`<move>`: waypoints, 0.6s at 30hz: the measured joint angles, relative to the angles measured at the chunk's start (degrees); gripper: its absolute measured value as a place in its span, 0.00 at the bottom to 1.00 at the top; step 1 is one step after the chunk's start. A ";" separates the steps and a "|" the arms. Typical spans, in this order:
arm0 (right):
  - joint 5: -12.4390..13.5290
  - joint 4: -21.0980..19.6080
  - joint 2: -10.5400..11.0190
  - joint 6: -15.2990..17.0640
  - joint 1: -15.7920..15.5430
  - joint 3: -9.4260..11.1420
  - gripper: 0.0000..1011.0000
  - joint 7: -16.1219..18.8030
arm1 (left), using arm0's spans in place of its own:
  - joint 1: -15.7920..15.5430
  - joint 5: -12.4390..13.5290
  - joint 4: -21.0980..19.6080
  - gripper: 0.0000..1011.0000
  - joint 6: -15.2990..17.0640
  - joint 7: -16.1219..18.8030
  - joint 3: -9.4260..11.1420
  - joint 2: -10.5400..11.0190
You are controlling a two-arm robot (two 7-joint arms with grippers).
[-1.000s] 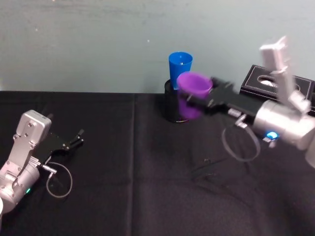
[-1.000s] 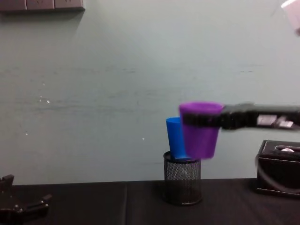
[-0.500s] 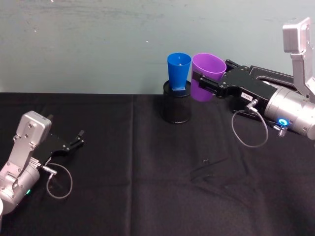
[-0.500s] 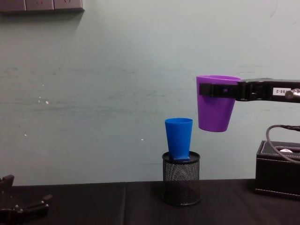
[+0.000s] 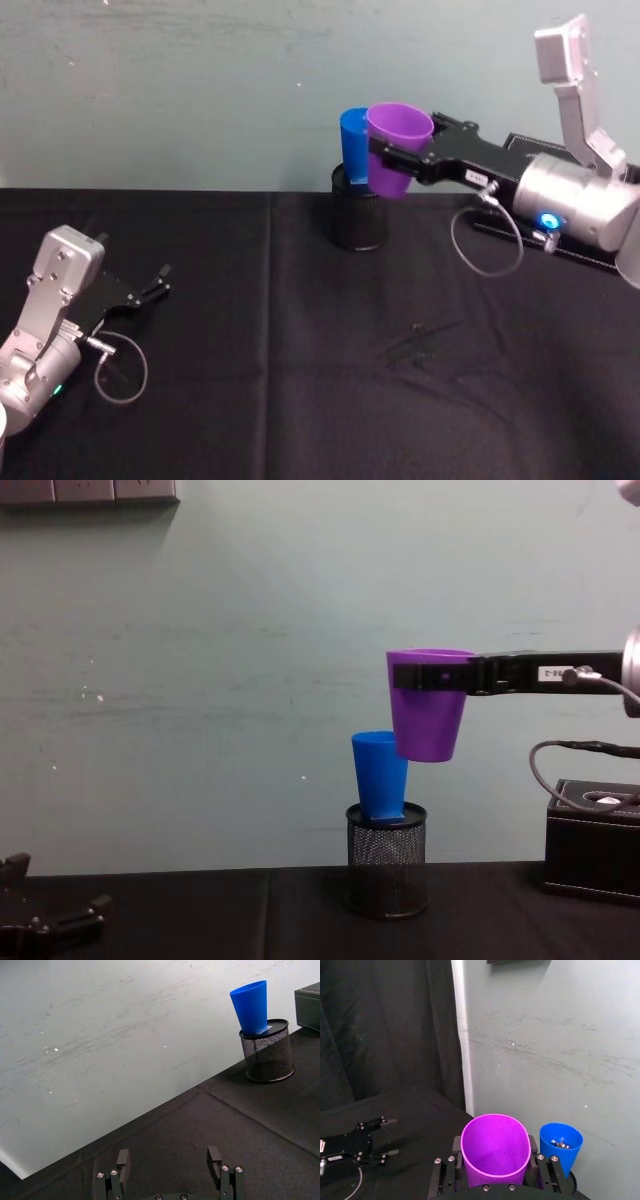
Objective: Pick up one cup with a gripper and tap it against the other cup.
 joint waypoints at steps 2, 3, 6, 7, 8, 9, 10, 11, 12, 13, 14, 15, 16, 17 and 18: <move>-0.13 1.19 -0.33 0.00 0.87 -0.39 0.72 0.39 | 0.00 0.00 0.00 1.00 0.00 0.00 0.00 0.00; -0.29 2.61 -0.82 -0.08 1.89 -0.81 0.72 0.79 | 0.00 0.00 0.00 1.00 0.00 0.00 0.00 0.00; -0.56 4.65 -1.48 -0.37 3.20 -1.20 0.72 1.18 | 0.00 0.00 0.00 1.00 0.00 0.00 0.00 0.00; -0.68 6.12 -1.91 -0.65 4.04 -1.37 0.72 1.43 | 0.00 0.00 0.00 1.00 -0.01 0.00 0.00 0.00; -0.72 6.65 -2.09 -0.78 4.35 -1.43 0.72 1.55 | 0.00 0.00 0.00 1.00 0.00 0.00 0.00 0.00; -0.76 7.39 -2.35 -0.91 4.75 -1.50 0.72 1.69 | 0.00 0.00 0.00 1.00 -0.01 0.00 0.00 0.00; -0.87 8.66 -2.75 -1.14 5.43 -1.61 0.72 2.01 | 0.00 0.00 0.00 1.00 0.00 0.00 0.00 0.00; -0.92 9.21 -2.94 -1.26 5.74 -1.68 0.72 2.15 | 0.00 0.00 0.00 1.00 -0.01 0.00 0.00 0.00; -0.96 9.87 -3.14 -1.38 6.09 -1.76 0.72 2.38 | 0.00 0.00 0.00 1.00 0.00 0.00 0.00 0.00; -1.02 10.40 -3.29 -1.48 6.36 -1.84 0.72 2.54 | 0.00 0.00 0.00 1.00 0.00 0.00 0.00 0.00; -1.15 11.46 -3.66 -1.68 6.98 -2.04 0.72 2.96 | 0.00 0.00 0.00 1.00 0.00 0.00 0.00 0.00; -1.22 12.02 -3.82 -1.75 7.28 -2.13 0.72 3.15 | 0.00 0.00 0.00 1.00 0.00 0.00 0.00 0.00; -1.38 12.88 -4.11 -1.91 7.76 -2.30 0.72 3.49 | 0.00 0.00 0.00 1.00 0.00 0.00 0.00 0.00; -1.41 13.26 -4.24 -1.99 7.97 -2.38 0.72 3.72 | 0.00 0.00 0.00 1.00 0.00 0.00 0.00 0.00; -1.45 13.69 -4.37 -2.09 8.16 -2.45 0.72 3.88 | 0.00 0.00 0.00 1.00 0.00 0.00 0.00 0.00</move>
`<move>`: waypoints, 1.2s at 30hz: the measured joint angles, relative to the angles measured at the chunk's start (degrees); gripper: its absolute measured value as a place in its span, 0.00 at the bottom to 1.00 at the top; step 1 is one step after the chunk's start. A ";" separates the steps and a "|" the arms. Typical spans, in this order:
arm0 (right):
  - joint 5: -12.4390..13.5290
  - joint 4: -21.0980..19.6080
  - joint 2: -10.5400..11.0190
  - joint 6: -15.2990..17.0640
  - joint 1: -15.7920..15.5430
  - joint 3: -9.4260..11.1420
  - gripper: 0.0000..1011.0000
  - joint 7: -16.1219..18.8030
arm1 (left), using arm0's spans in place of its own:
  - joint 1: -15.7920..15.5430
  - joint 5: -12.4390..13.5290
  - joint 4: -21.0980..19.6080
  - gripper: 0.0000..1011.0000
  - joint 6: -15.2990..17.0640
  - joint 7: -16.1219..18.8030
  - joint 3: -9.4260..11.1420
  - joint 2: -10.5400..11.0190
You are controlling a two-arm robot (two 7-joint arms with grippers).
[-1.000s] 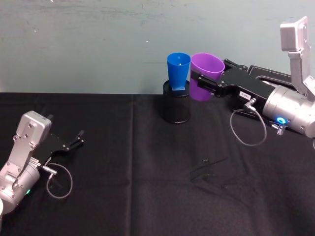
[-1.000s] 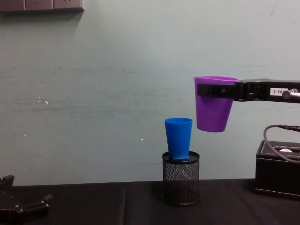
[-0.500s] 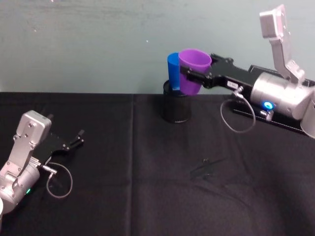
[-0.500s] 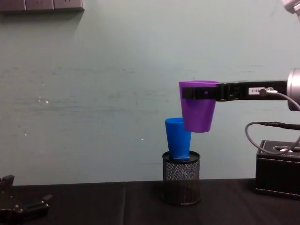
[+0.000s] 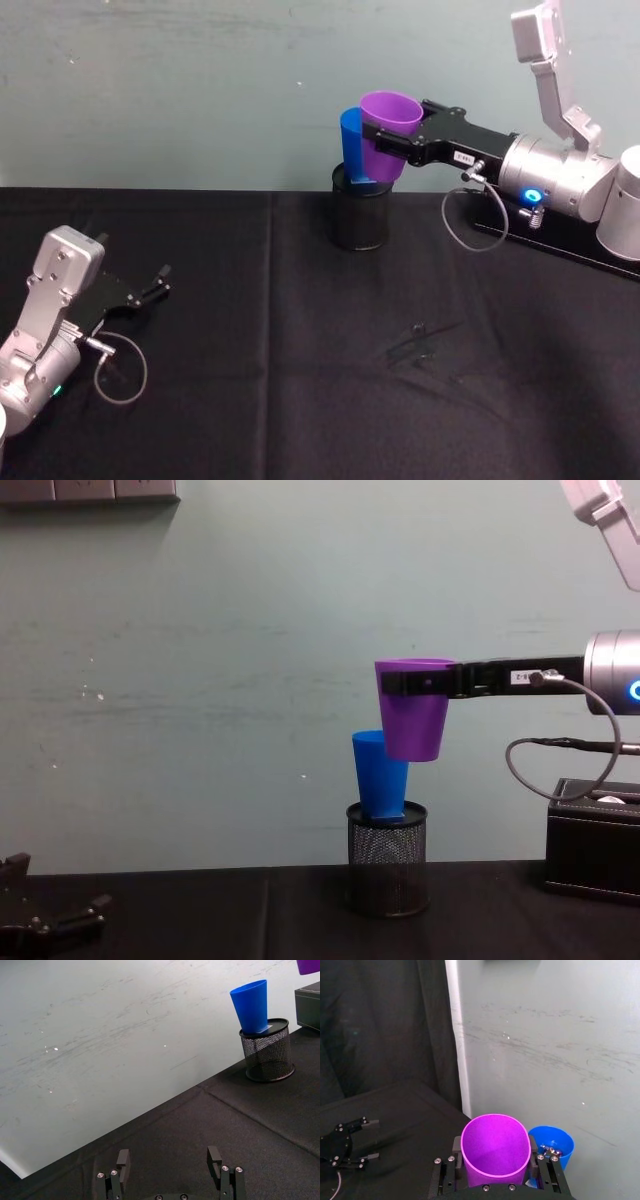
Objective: Pick up one cup with a gripper and tap it against the other cup.
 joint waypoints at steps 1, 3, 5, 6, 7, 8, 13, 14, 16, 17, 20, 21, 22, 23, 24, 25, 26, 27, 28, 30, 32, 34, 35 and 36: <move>-0.04 0.43 -0.14 -0.07 0.19 -0.07 0.72 0.20 | 0.00 0.00 0.00 1.00 0.00 0.00 0.00 0.00; -0.15 1.61 -0.57 -0.34 0.71 -0.30 0.72 0.74 | 0.00 0.00 0.00 1.00 0.00 0.00 0.00 0.00; -0.30 2.54 -0.92 -0.60 1.15 -0.46 0.72 1.11 | 0.00 0.00 0.00 1.00 0.00 0.00 0.00 0.00; -0.42 3.53 -1.31 -1.02 1.54 -0.60 0.72 1.51 | 0.00 0.00 0.00 1.00 0.00 0.00 0.00 0.00; -0.48 3.95 -1.49 -1.21 1.73 -0.66 0.72 1.73 | 0.00 0.00 0.00 1.00 0.00 0.00 0.00 0.00; -0.54 4.41 -1.68 -1.42 1.94 -0.70 0.72 1.88 | 0.00 0.00 0.00 1.00 0.00 0.00 0.00 0.00; -1.09 8.39 -3.15 -3.58 3.55 -0.83 0.72 3.23 | 0.00 0.00 0.00 1.00 0.00 0.00 0.00 0.00; -1.27 9.67 -3.58 -4.22 4.02 -0.83 0.72 3.60 | 0.00 0.00 0.00 1.00 0.00 0.00 0.00 0.00; -1.41 10.74 -4.01 -4.81 4.48 -0.80 0.72 3.94 | 0.00 0.00 0.00 1.00 0.00 0.00 0.00 0.00; -1.47 11.25 -4.23 -5.12 4.72 -0.77 0.72 4.10 | 0.00 0.00 0.00 1.00 0.00 0.00 0.00 0.00; -1.77 13.32 -5.01 -6.17 5.52 -0.65 0.72 4.80 | 0.00 0.00 0.00 1.00 0.00 0.00 0.00 0.00; -1.93 14.27 -5.34 -6.55 5.91 -0.54 0.72 5.08 | 0.00 0.00 0.00 1.00 0.00 0.00 0.00 0.00; -2.04 14.77 -5.54 -6.74 6.14 -0.49 0.72 5.23 | 0.00 0.00 0.00 1.00 0.00 0.00 0.00 0.00; -2.15 15.10 -5.70 -6.86 6.29 -0.45 0.72 5.32 | 0.00 0.00 0.00 1.00 0.00 0.00 0.00 0.00; -2.23 15.42 -5.82 -6.95 6.43 -0.41 0.72 5.38 | 0.00 0.00 0.00 1.00 0.00 0.00 0.00 0.00; -2.44 16.24 -6.13 -7.20 6.76 -0.32 0.72 5.59 | 0.00 0.00 0.00 1.00 0.00 0.00 0.00 0.00; -2.55 16.63 -6.29 -7.28 6.93 -0.29 0.72 5.70 | 0.00 0.00 0.00 1.00 0.00 0.00 0.00 0.00; -2.66 17.03 -6.45 -7.33 7.11 -0.26 0.72 5.80 | 0.00 0.00 0.00 1.00 0.00 0.00 0.00 0.00; -2.77 17.39 -6.60 -7.38 7.27 -0.25 0.72 5.90 | 0.00 0.00 0.00 1.00 0.00 0.00 0.00 0.00; -3.09 18.47 -7.03 -7.53 7.75 -0.23 0.72 6.24 | 0.00 0.00 0.00 1.00 0.00 0.00 0.00 0.00; -3.43 19.54 -7.42 -7.73 8.22 -0.17 0.72 6.56 | 0.00 0.00 0.00 1.00 0.00 0.00 0.00 0.00; -3.77 20.72 -7.83 -8.07 8.70 -0.03 0.72 6.81 | 0.00 0.00 0.00 1.00 0.00 0.00 0.00 0.00; -3.77 20.72 -7.83 -8.07 8.70 -0.03 0.72 6.81 | 0.00 0.00 0.00 1.00 0.00 0.00 0.00 0.00; -4.01 21.46 -8.10 -8.30 9.03 0.06 0.72 7.03 | 0.00 0.00 0.00 1.00 0.00 0.00 0.00 0.00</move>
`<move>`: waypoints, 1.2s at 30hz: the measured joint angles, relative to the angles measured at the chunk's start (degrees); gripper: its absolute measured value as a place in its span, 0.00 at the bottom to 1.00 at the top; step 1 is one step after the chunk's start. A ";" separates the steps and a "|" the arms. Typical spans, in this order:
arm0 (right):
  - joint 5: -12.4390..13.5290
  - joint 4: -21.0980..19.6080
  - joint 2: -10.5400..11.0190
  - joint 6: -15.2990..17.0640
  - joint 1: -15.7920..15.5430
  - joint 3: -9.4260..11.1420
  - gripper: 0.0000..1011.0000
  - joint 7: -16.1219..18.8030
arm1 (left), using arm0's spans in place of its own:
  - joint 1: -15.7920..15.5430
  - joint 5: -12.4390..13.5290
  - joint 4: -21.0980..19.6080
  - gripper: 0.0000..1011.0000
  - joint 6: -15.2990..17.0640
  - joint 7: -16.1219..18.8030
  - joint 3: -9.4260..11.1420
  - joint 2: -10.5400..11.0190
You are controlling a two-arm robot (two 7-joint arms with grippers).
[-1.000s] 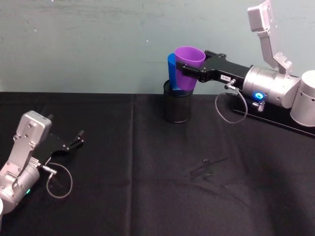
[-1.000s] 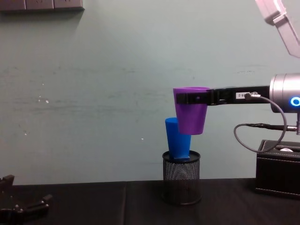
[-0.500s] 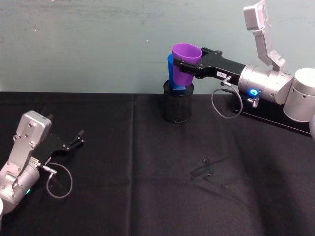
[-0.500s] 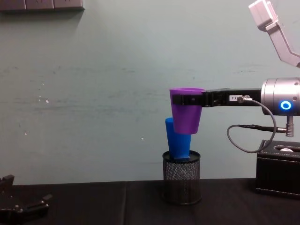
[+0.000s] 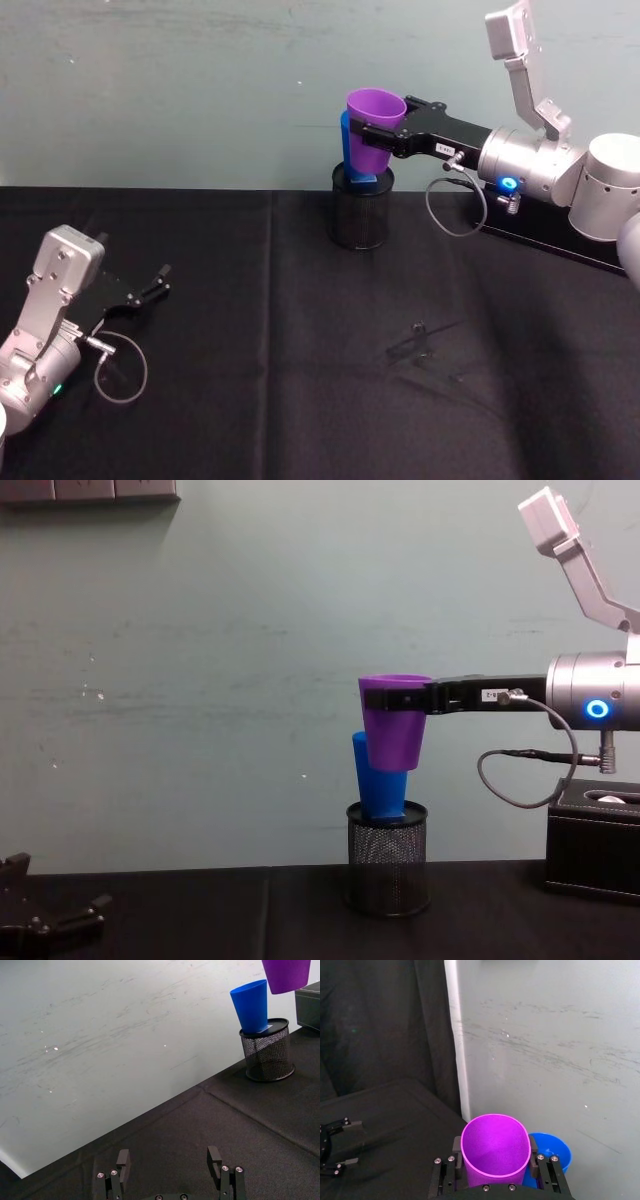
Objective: Pick up one cup with a gripper and tap it against the other cup.
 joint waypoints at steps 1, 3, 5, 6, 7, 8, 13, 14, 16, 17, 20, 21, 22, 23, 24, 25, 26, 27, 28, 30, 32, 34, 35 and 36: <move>-0.12 0.42 -0.13 -0.11 0.19 0.05 0.72 0.07 | 0.00 0.00 0.00 1.00 0.00 0.00 0.00 0.00; -0.48 1.75 -0.56 -0.42 0.80 0.21 0.72 0.31 | 0.00 0.00 0.00 1.00 0.00 0.00 0.00 0.00; -0.70 2.50 -0.82 -0.66 1.16 0.33 0.72 0.48 | 0.00 0.00 0.00 1.00 0.00 0.00 0.00 0.00; -0.94 3.41 -1.09 -0.95 1.59 0.46 0.72 0.64 | 0.00 0.00 0.00 1.00 0.00 0.00 0.00 0.00; -1.04 3.90 -1.24 -1.09 1.80 0.52 0.72 0.74 | 0.00 0.00 0.00 1.00 0.00 0.00 0.00 0.00; -1.15 4.29 -1.36 -1.23 1.99 0.60 0.72 0.84 | 0.00 0.00 0.00 1.00 0.00 0.00 0.00 0.00; -1.89 6.65 -2.26 -2.12 3.16 1.05 0.72 1.34 | 0.00 0.00 0.00 1.00 0.00 0.00 0.00 0.00; -1.99 6.91 -2.38 -2.22 3.29 1.12 0.72 1.38 | 0.00 0.00 0.00 1.00 0.00 0.00 0.00 0.00; -2.31 7.70 -2.75 -2.51 3.62 1.33 0.72 1.47 | 0.00 0.00 0.00 1.00 0.00 0.00 0.00 0.00; -2.39 7.93 -2.87 -2.57 3.72 1.42 0.72 1.49 | 0.00 0.00 0.00 1.00 0.00 0.00 0.00 0.00; -2.78 8.81 -3.33 -2.97 4.08 1.72 0.72 1.65 | 0.00 0.00 0.00 1.00 0.00 0.00 0.00 0.00; -2.86 8.99 -3.44 -3.05 4.15 1.80 0.72 1.69 | 0.00 0.00 0.00 1.00 0.00 0.00 0.00 0.00; -2.92 9.11 -3.52 -3.11 4.19 1.89 0.72 1.71 | 0.00 0.00 0.00 1.00 0.00 0.00 0.00 0.00; -3.13 9.26 -3.65 -3.25 4.25 2.07 0.72 1.73 | 0.00 0.00 0.00 1.00 0.00 0.00 0.00 0.00; -3.21 9.29 -3.71 -3.29 4.26 2.17 0.72 1.73 | 0.00 0.00 0.00 1.00 0.00 0.00 0.00 0.00; -3.39 9.31 -3.80 -3.35 4.26 2.33 0.72 1.73 | 0.00 0.00 0.00 1.00 0.00 0.00 0.00 0.00; -3.52 9.32 -3.84 -3.37 4.27 2.41 0.72 1.73 | 0.00 0.00 0.00 1.00 0.00 0.00 0.00 0.00; -3.63 9.32 -3.87 -3.37 4.27 2.48 0.72 1.71 | 0.00 0.00 0.00 1.00 0.00 0.00 0.00 0.00; -3.83 9.22 -3.89 -3.37 4.25 2.66 0.72 1.65 | 0.00 0.00 0.00 1.00 0.00 0.00 0.00 0.00; -4.08 8.95 -3.89 -3.37 4.11 2.84 0.72 1.46 | 0.00 0.00 0.00 1.00 0.00 0.00 0.00 0.00; -4.37 8.55 -3.88 -3.26 3.86 3.09 0.72 1.04 | 0.00 0.00 0.00 1.00 0.00 0.00 0.00 0.00; -4.54 8.32 -3.89 -3.14 3.73 3.27 0.72 0.73 | 0.00 0.00 0.00 1.00 0.00 0.00 0.00 0.00; -4.72 8.11 -3.89 -2.97 3.64 3.45 0.72 0.40 | 0.00 0.00 0.00 1.00 0.00 0.00 0.00 0.00; -4.80 7.99 -3.90 -2.91 3.59 3.51 0.72 0.26 | 0.00 0.00 0.00 1.00 0.00 0.00 0.00 0.00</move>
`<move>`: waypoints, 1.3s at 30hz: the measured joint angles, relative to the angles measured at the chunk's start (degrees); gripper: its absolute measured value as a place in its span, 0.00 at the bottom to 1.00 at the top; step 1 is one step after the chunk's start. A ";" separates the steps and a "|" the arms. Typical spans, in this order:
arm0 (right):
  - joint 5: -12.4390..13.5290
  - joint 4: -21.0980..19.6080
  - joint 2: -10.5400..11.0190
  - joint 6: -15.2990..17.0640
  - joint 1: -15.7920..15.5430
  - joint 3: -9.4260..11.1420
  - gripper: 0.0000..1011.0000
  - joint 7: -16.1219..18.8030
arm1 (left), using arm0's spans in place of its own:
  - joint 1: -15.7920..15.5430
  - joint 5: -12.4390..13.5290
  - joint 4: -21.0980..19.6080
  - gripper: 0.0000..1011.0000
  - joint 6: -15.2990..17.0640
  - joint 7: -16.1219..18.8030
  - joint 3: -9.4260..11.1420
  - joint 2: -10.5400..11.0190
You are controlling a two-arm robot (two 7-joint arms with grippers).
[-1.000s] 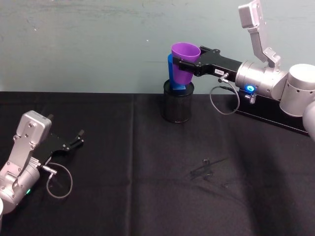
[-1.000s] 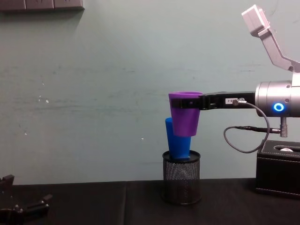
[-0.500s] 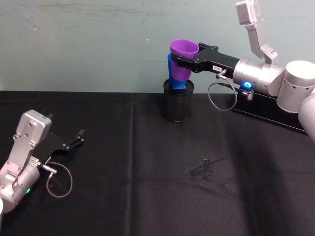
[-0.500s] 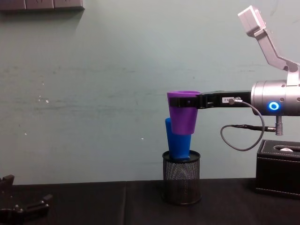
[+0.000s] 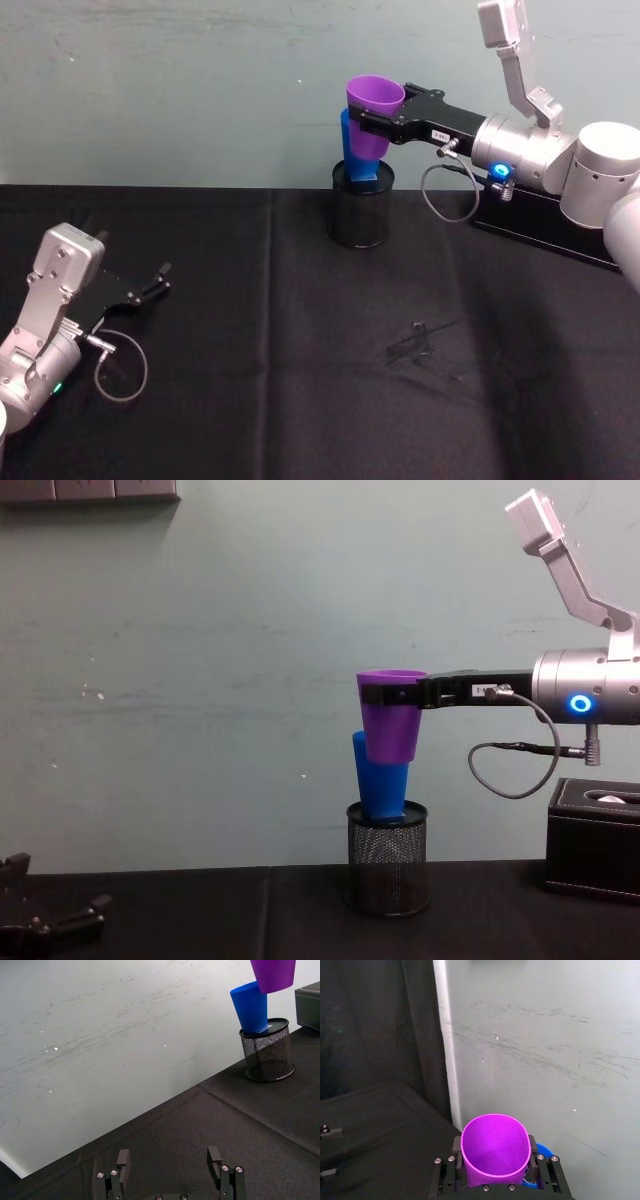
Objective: Pick up one cup with a gripper and tap it against the other cup.
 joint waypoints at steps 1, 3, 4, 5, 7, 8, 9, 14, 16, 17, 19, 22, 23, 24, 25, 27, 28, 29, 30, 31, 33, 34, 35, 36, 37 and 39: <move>-0.10 -0.16 0.00 0.11 -0.06 0.07 0.72 -0.17 | 0.00 0.00 0.00 1.00 0.00 0.00 0.00 0.00; -0.33 -0.76 0.01 0.55 -0.34 0.30 0.72 -0.84 | 0.00 0.00 0.00 1.00 0.00 0.00 0.00 0.00; -0.40 -0.96 0.02 0.70 -0.44 0.38 0.72 -1.05 | 0.00 0.00 0.00 1.00 0.00 0.00 0.00 0.00; -0.48 -1.10 0.03 0.85 -0.53 0.46 0.72 -1.23 | 0.00 0.00 0.00 1.00 0.00 0.00 0.00 0.00; -0.62 -1.51 0.04 1.25 -0.81 0.71 0.72 -1.81 | 0.00 0.00 0.00 1.00 0.00 0.00 0.00 0.00; -0.65 -1.66 0.04 1.37 -0.89 0.81 0.72 -1.96 | 0.00 0.00 0.00 1.00 0.00 0.00 0.00 0.00; -0.71 -1.89 0.03 1.60 -1.05 0.97 0.72 -2.23 | 0.00 0.00 0.00 1.00 0.00 0.00 0.00 0.00; -0.91 -1.94 -0.11 1.81 -1.15 1.35 0.72 -2.77 | 0.00 0.00 0.00 1.00 0.00 0.00 0.00 0.00; -1.04 -1.86 -0.28 1.80 -1.15 1.49 0.72 -2.92 | 0.00 0.00 0.00 1.00 0.00 0.00 0.00 0.00; -1.11 -1.75 -0.39 1.75 -1.15 1.60 0.72 -3.05 | 0.00 0.00 0.00 1.00 0.00 0.00 0.00 0.00; -1.18 -1.66 -0.46 1.69 -1.13 1.71 0.72 -3.14 | 0.00 0.00 0.00 1.00 0.00 0.00 0.00 0.00; -1.28 -1.37 -0.59 1.46 -1.04 1.85 0.72 -3.16 | 0.00 0.00 0.00 1.00 0.00 0.00 0.00 0.00; -1.37 -1.14 -0.69 1.30 -0.98 1.95 0.72 -3.16 | 0.00 0.00 0.00 1.00 0.00 0.00 0.00 0.00; -1.43 -1.03 -0.75 1.21 -0.93 2.06 0.72 -3.16 | 0.00 0.00 0.00 1.00 0.00 0.00 0.00 0.00; -1.46 -1.01 -0.77 1.16 -0.92 2.12 0.72 -3.16 | 0.00 0.00 0.00 1.00 0.00 0.00 0.00 0.00; -1.49 -1.01 -0.79 1.09 -0.92 2.25 0.72 -3.18 | 0.00 0.00 0.00 1.00 0.00 0.00 0.00 0.00; -1.52 -1.01 -0.80 1.03 -0.92 2.35 0.72 -3.19 | 0.00 0.00 0.00 1.00 0.00 0.00 0.00 0.00; -1.55 -1.01 -0.81 0.99 -0.92 2.41 0.72 -3.20 | 0.00 0.00 0.00 1.00 0.00 0.00 0.00 0.00; -1.57 -1.00 -0.82 0.96 -0.92 2.45 0.72 -3.20 | 0.00 0.00 0.00 1.00 0.00 0.00 0.00 0.00; -1.59 -0.99 -0.84 0.92 -0.92 2.49 0.72 -3.20 | 0.00 0.00 0.00 1.00 0.00 0.00 0.00 0.00; -1.66 -0.71 -0.92 0.78 -0.89 2.59 0.72 -3.16 | 0.00 0.00 0.00 1.00 0.00 0.00 0.00 0.00; -1.69 -0.56 -0.95 0.71 -0.85 2.63 0.72 -3.14 | 0.00 0.00 0.00 1.00 0.00 0.00 0.00 0.00; -1.75 -0.35 -1.01 0.60 -0.71 2.70 0.72 -3.13 | 0.00 0.00 0.00 1.00 0.00 0.00 0.00 0.00; -1.78 -0.27 -1.04 0.56 -0.66 2.73 0.72 -3.06 | 0.00 0.00 0.00 1.00 0.00 0.00 0.00 0.00; -1.85 -0.10 -1.08 0.52 -0.61 2.79 0.72 -2.93 | 0.00 0.00 0.00 1.00 0.00 0.00 0.00 0.00; -1.89 0.00 -1.11 0.50 -0.55 2.86 0.72 -2.83 | 0.00 0.00 0.00 1.00 0.00 0.00 0.00 0.00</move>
